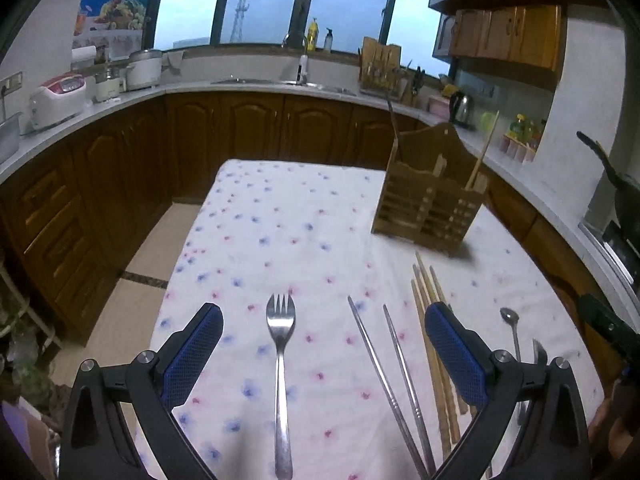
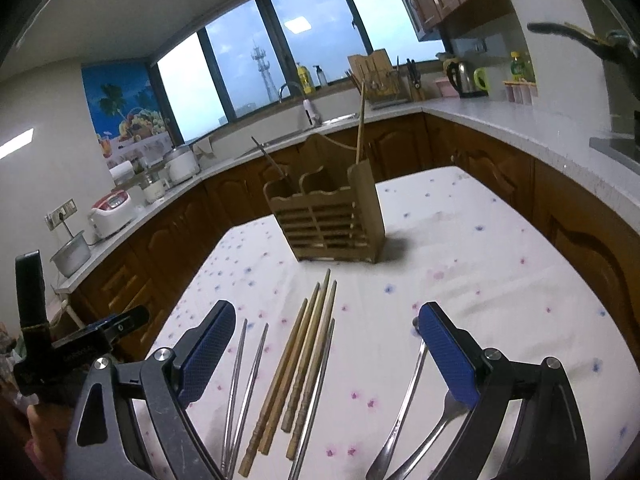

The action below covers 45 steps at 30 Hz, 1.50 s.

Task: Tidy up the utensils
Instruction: 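Move both tools back down to the remaining chopsticks on the cloth, then grasp another wooden chopstick with the right tool while the left tool grasps a metal chopstick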

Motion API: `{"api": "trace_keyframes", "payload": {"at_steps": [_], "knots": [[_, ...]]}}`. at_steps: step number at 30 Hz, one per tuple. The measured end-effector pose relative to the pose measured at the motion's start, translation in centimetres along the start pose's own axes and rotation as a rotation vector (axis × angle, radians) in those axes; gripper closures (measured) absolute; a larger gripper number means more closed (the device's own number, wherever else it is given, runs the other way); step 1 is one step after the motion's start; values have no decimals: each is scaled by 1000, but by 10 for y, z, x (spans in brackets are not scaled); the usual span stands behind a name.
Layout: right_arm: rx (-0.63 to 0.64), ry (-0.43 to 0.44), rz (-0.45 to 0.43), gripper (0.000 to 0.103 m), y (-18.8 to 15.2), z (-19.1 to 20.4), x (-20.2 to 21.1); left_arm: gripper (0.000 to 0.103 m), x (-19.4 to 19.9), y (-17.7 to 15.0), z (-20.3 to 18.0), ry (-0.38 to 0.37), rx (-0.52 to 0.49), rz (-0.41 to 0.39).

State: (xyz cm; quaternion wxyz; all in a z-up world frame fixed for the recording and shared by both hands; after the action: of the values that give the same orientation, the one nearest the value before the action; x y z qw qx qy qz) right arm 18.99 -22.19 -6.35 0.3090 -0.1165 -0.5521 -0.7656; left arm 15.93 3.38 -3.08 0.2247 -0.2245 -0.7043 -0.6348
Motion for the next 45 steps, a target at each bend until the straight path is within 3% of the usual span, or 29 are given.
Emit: {"api": "trace_keyframes", "payload": {"at_steps": [10, 19, 29, 40, 45], "knots": [[-15, -4, 43, 9, -11, -7, -14, 1, -22, -1, -6, 32, -6, 61], [-27, -2, 81, 11, -11, -11, -36, 4, -58, -7, -17, 60, -46, 164], [-23, 1, 207, 53, -13, -14, -86, 27, -106, -7, -32, 33, -61, 261], [-36, -1, 314, 78, -17, -23, -145, 49, -154, -10, -34, 8, -46, 337], [-3, -17, 363, 80, -19, -22, -166, 59, -169, -16, -38, -13, -55, 374]]}}
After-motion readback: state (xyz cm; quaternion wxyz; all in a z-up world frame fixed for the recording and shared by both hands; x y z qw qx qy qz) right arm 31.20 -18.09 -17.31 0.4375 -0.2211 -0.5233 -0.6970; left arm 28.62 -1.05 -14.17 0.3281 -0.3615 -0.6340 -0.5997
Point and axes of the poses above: each gripper's, at about its wrist camera, not at the fingertips, and x roughly against the way its jaws point, z to its left, y to its top, the point moved 10 cm from there along -x, roughly the way its jaws point, and after that the axes turned 5 degrees about y, right-handed, at the moved point
